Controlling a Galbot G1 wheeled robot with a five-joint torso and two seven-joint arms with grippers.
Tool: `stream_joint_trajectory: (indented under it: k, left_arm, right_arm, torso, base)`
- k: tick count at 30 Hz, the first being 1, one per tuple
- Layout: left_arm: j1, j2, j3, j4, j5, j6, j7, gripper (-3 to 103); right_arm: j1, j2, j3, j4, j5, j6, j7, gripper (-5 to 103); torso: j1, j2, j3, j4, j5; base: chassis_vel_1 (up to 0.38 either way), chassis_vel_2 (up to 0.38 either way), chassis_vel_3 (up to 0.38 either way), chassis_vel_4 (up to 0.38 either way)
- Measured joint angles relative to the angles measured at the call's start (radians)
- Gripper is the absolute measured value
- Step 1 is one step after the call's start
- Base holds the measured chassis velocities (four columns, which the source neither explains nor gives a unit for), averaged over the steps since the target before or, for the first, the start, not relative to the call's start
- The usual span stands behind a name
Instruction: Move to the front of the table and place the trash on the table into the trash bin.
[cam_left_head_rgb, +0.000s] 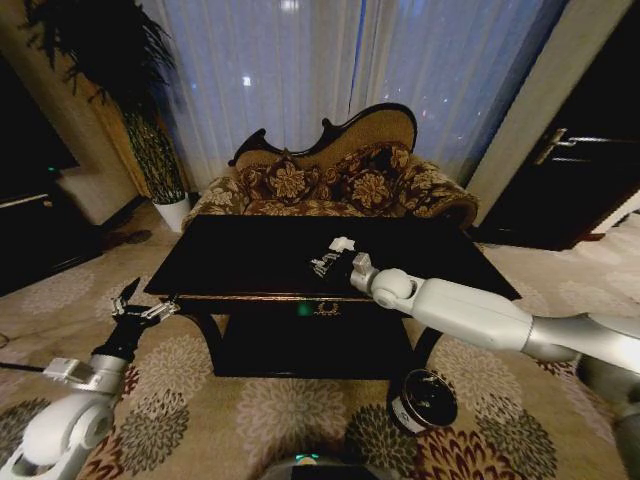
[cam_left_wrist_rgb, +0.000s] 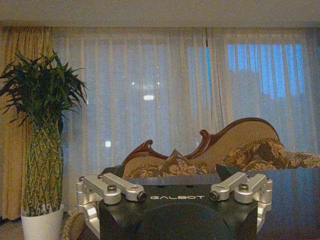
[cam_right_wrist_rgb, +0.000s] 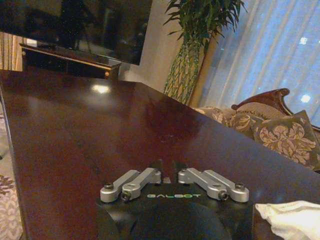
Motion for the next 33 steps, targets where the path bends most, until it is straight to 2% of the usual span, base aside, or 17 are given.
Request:
stream_joint_trajectory:
  k: [2,3,5,13,22,25,26,30,31,33]
  left_arm:
    - [0.000,0.000,0.000,0.000,0.000,0.000,0.000,100]
    - [0.000,0.000,0.000,0.000,0.000,0.000,0.000,100]
    - [0.000,0.000,0.000,0.000,0.000,0.000,0.000,100]
    - [0.000,0.000,0.000,0.000,0.000,0.000,0.000,100]
    - [0.000,0.000,0.000,0.000,0.000,0.000,0.000,100]
    - [0.000,0.000,0.000,0.000,0.000,0.000,0.000,100]
    - [0.000,0.000,0.000,0.000,0.000,0.000,0.000,100]
    - [0.000,0.000,0.000,0.000,0.000,0.000,0.000,100]
    - [0.000,0.000,0.000,0.000,0.000,0.000,0.000,100]
    - [0.000,0.000,0.000,0.000,0.000,0.000,0.000,100]
  right_arm:
    - [-0.001,-0.001,0.000,0.001,0.000,0.000,0.000,13]
    - [-0.011,-0.005,0.002,0.002,-0.002,0.001,-0.001,3]
    - [-0.027,-0.008,0.006,0.003,-0.010,0.003,-0.001,1]
    - [-0.057,-0.013,0.055,0.013,-0.014,0.001,0.002,0]
    - [-0.084,-0.085,0.125,0.052,-0.011,0.001,0.004,0]
    - [-0.135,-0.141,0.200,0.089,-0.012,0.002,0.005,0]
    - [-0.135,-0.141,0.200,0.089,-0.012,0.002,0.005,0]
    - [-0.300,-0.259,0.419,0.181,0.004,-0.020,0.011,0]
    - [-0.300,-0.259,0.419,0.181,0.004,-0.020,0.011,0]
    - [-0.403,-0.309,0.518,0.227,0.013,-0.029,0.012,0]
  torso:
    - [0.000,0.000,0.000,0.0000,0.0000]
    - [0.000,0.000,0.000,0.0000,0.0000]
    - [0.000,0.000,0.000,-0.0001,0.0001]
    - [0.000,0.000,0.000,0.0001,0.0001]
    - [0.000,0.000,0.000,0.0000,0.0001]
    - [0.000,0.000,0.000,0.0002,0.0000]
    - [0.000,0.000,0.000,0.0002,0.0000]
    - [0.000,0.000,0.000,-0.0001,-0.0003]
    - [0.000,0.000,0.000,-0.0001,-0.0003]
    - [0.000,0.000,0.000,-0.0006,0.0007]
  base:
    - [0.000,0.000,0.000,0.000]
    - [0.000,0.000,0.000,0.000]
    - [0.000,0.000,0.000,0.000]
    - [0.000,0.000,0.000,0.000]
    - [0.000,0.000,0.000,0.000]
    - [0.000,0.000,0.000,0.000]
    - [0.000,0.000,0.000,0.000]
    - [0.000,0.000,0.000,0.000]
    - [0.000,0.000,0.000,0.000]
    - [0.000,0.000,0.000,0.000]
